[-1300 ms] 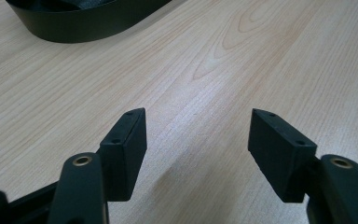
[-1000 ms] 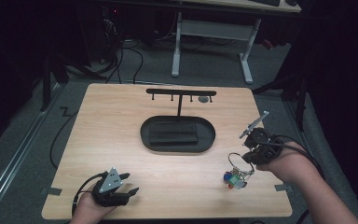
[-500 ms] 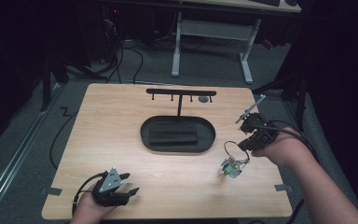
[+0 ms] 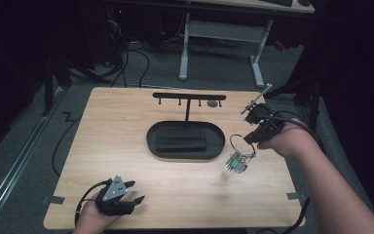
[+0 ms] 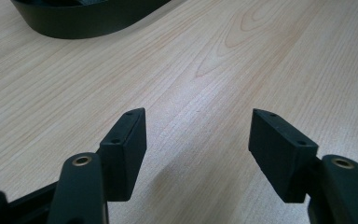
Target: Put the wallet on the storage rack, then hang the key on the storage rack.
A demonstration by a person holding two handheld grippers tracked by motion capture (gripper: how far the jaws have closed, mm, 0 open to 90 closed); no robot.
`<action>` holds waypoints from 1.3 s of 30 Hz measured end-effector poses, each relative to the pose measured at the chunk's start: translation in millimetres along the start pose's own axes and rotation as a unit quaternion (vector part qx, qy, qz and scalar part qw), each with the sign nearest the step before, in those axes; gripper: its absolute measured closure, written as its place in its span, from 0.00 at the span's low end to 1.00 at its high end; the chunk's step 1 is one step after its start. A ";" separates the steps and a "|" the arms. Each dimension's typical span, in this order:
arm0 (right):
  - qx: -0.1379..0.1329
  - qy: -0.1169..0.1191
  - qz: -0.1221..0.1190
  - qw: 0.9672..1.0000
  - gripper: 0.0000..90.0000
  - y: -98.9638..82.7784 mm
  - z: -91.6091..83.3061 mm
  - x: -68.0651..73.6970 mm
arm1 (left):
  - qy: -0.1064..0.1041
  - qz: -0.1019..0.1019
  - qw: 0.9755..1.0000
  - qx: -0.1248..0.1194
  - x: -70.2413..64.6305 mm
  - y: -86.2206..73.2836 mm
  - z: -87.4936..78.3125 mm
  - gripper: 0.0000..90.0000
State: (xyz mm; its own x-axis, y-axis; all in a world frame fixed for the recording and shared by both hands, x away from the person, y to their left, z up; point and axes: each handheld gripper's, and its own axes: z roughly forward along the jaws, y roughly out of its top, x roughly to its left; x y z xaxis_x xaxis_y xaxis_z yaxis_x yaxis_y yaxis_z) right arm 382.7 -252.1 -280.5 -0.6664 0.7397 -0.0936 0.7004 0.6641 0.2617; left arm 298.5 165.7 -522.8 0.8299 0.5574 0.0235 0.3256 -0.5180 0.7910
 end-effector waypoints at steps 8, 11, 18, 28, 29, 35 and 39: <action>0.004 -0.003 0.007 1.000 0.98 13.4 1.6 -10.1 | 0.001 -0.001 1.000 0.002 0.2 -0.6 -1.8 0.42; 0.007 -0.004 0.002 1.000 0.98 19.6 5.1 -12.7 | 0.002 0.000 1.000 0.003 -0.2 -1.4 -1.3 0.42; 0.011 -0.003 0.006 1.000 0.98 34.9 9.3 -15.3 | 0.000 -0.001 1.000 0.005 1.6 -2.3 -1.2 0.41; 0.001 -0.007 0.010 1.000 0.98 58.6 9.6 -25.5 | 0.006 -0.011 1.000 -0.002 5.2 -4.5 -2.6 0.40; -0.004 -0.008 0.002 1.000 0.98 61.5 9.8 -28.0 | 0.006 -0.011 1.000 -0.002 5.4 -4.6 -2.7 0.40; -0.007 -0.011 0.006 1.000 0.98 76.7 11.2 -34.2 | 0.005 -0.011 1.000 -0.002 5.6 -4.6 -3.2 0.40; -0.009 -0.012 0.011 1.000 0.98 84.5 14.6 -36.2 | 0.002 -0.008 1.000 -0.002 4.6 -4.5 -1.9 0.40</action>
State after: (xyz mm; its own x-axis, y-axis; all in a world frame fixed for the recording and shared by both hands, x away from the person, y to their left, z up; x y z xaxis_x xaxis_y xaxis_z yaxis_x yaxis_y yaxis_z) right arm 469.7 -221.1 -269.0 -0.6440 0.7572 -0.1095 0.7103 0.6449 0.2821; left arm 300.0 171.9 -525.1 0.8224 0.5687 0.0125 0.3379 -0.5062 0.7935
